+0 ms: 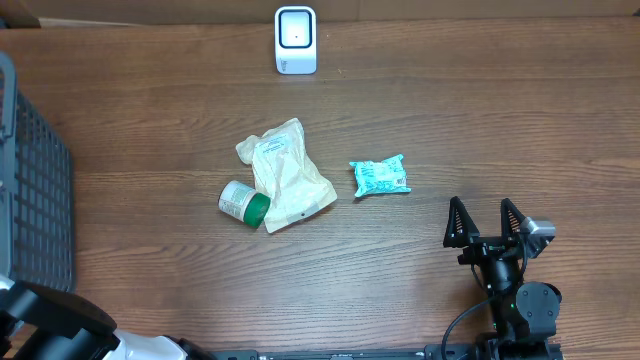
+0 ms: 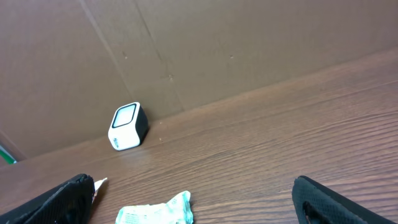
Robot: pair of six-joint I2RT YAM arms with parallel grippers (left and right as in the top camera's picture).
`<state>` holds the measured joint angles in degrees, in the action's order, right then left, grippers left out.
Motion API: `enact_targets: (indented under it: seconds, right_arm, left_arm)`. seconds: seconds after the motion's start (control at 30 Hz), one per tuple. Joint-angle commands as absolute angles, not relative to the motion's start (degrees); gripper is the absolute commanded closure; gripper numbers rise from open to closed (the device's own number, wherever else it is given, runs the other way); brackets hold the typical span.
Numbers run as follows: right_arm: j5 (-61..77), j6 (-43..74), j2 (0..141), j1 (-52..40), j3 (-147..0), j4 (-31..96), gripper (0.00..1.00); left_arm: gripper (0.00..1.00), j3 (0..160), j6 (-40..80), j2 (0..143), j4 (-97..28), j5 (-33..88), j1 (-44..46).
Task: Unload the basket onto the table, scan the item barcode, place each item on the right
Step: 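Reach the left gripper into the basket and grasp the small green packet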
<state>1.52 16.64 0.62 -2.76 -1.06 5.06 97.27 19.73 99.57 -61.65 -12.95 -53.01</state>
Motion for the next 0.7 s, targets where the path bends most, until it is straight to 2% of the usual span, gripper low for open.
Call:
enact_targets:
  seconds: [0.0, 0.07, 0.27, 0.43, 0.67]
  right_arm:
    - [1.61, 16.45, 0.16, -3.09, -0.45, 4.64, 0.00]
    - [1.61, 16.45, 0.16, -3.09, -0.45, 4.64, 0.00]
    - [1.61, 16.45, 0.16, -3.09, -0.45, 4.64, 0.00]
    - [1.61, 16.45, 0.16, -3.09, -0.45, 4.64, 0.00]
    - [1.63, 16.45, 0.16, -3.09, -0.45, 4.67, 0.00]
  left_arm:
    - [0.00, 91.15, 7.92, 99.11, -55.00, -15.27, -53.34]
    - [0.01, 87.59, 0.69, 99.11, -48.53, -15.62, -53.71]
    - [0.06, 81.87, -8.60, 99.42, -38.98, -16.97, -56.29]
    - [0.12, 79.50, -10.24, 99.66, -36.36, -16.71, -59.09]
    - [0.07, 77.97, -12.36, 100.55, -34.00, -16.32, -62.33]
